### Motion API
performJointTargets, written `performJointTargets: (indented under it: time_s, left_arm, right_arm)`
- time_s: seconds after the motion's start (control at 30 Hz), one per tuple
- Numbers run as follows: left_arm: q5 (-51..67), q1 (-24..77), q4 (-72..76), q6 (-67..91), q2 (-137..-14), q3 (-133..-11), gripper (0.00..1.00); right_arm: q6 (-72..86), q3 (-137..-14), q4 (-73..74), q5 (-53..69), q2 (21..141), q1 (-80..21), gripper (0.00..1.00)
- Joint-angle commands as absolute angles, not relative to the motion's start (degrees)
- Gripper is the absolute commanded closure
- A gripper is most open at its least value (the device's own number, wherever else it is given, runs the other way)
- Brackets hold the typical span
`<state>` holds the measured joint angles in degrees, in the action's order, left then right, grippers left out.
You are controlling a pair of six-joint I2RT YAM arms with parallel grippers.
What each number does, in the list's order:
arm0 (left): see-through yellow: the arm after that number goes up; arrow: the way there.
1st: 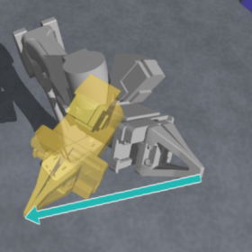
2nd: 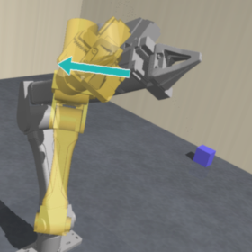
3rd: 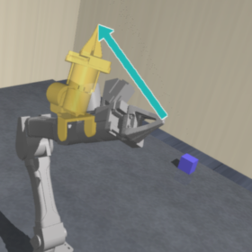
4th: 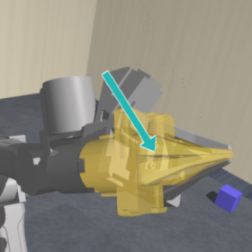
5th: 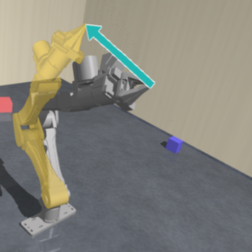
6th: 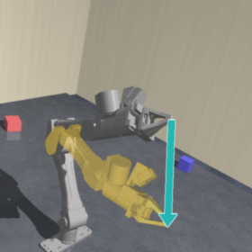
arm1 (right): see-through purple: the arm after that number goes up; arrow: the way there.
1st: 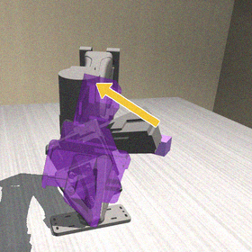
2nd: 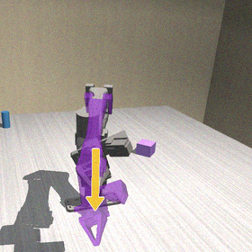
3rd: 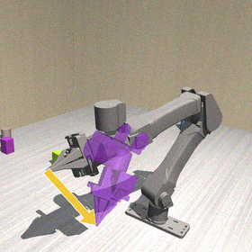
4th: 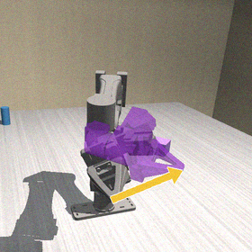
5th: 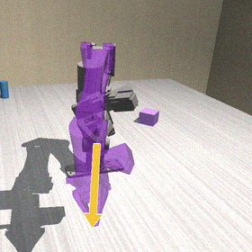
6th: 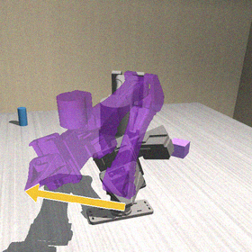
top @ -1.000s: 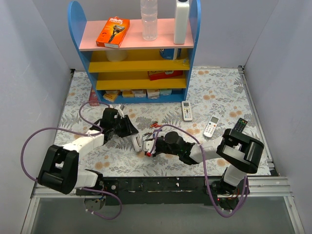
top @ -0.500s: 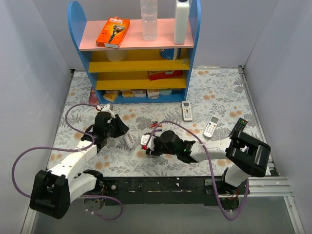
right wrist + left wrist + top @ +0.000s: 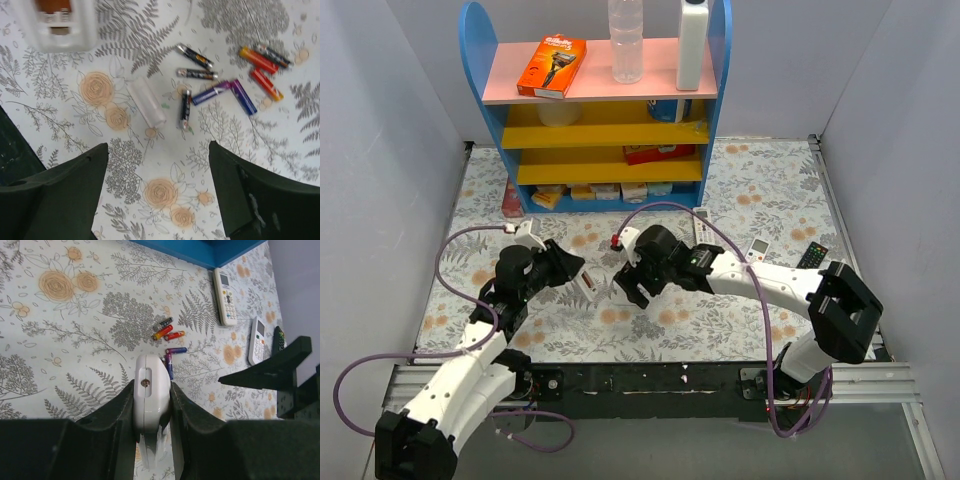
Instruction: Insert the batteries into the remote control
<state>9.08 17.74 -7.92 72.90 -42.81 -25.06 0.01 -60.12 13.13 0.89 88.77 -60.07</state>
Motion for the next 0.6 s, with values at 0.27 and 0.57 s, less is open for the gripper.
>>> performJointTargets:
  time_s: [0.27, 0.57]
  left_arm:
    - [12.31, 17.31, -6.23, 78.84, -32.26, -20.39, 1.00]
    - [6.16, 19.77, -9.23, 76.99, -29.88, -21.36, 1.00]
  right_arm:
    - [14.22, -73.89, 32.07, 1.24, 94.46, -53.44, 0.06]
    - [20.30, -82.44, 35.60, -0.44, 103.79, -53.44, 0.20]
